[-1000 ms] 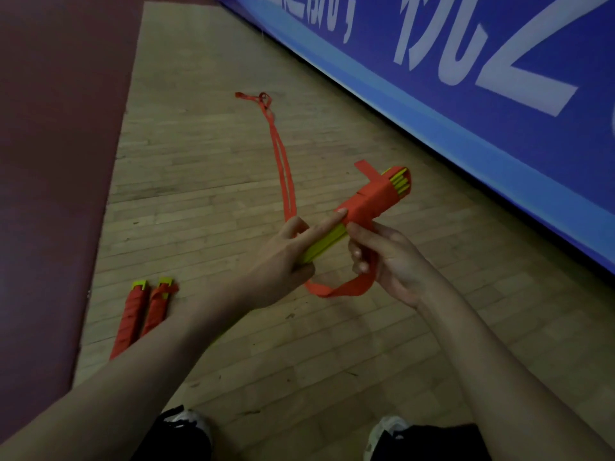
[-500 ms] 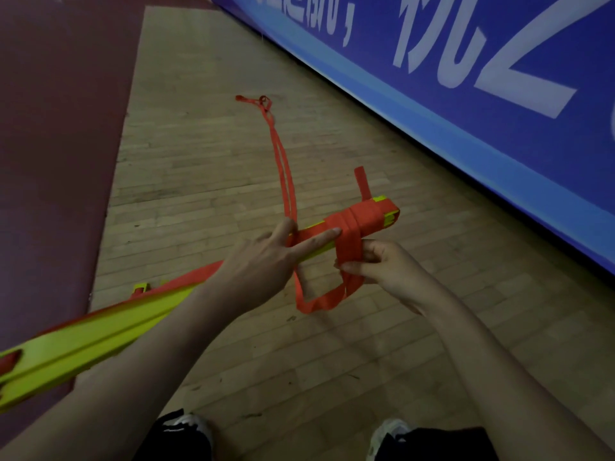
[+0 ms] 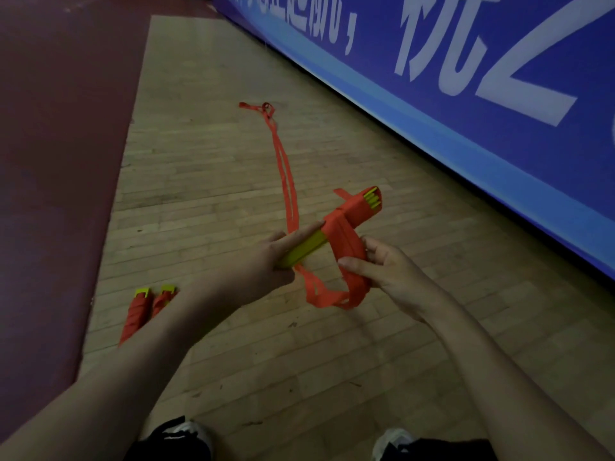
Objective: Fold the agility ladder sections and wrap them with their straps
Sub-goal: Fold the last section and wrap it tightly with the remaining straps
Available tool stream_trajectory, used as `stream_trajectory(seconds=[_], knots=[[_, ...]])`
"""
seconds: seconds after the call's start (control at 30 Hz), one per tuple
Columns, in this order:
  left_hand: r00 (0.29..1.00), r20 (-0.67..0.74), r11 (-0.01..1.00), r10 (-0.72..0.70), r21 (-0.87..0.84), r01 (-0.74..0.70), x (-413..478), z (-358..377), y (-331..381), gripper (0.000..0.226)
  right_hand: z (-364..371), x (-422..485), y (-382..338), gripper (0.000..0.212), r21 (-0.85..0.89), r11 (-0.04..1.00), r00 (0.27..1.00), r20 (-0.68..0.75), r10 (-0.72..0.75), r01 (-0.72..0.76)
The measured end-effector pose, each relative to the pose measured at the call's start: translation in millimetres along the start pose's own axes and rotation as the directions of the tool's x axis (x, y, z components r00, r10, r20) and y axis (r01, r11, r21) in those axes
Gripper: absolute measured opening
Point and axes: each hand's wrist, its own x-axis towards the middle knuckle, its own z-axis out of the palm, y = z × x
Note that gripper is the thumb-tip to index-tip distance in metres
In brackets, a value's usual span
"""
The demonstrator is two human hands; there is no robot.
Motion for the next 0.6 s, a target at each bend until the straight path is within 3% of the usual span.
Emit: stream_trajectory(seconds=[0.1,0.33,0.5,0.6], knots=[[0.997,0.062,0.975,-0.044,-0.213,0.056,-1,-5,4,0.086,1,1,-2,0.035,0.026,1.0,1.0,-0.024,0.007,-0.006],[0.978,0.204,0.84,-0.051,-0.521,0.153,-5,-12,12,0.08,7,-2,-7,0.028,0.18,0.983,0.999,0.032,0.02,-0.025],[0.963,0.261,0.687,-0.067,-0.688,0.235,-5,-14,8,0.079,2,-4,-8,0.019,0.135,0.991,1.0,-0.016,-0.018,0.02],[0.947,0.318,0.6,-0.041,-0.75,0.278,-6,-12,8,0.062,-1,-4,-4,0.031,0.084,0.996,0.998,-0.049,-0.032,0.036]])
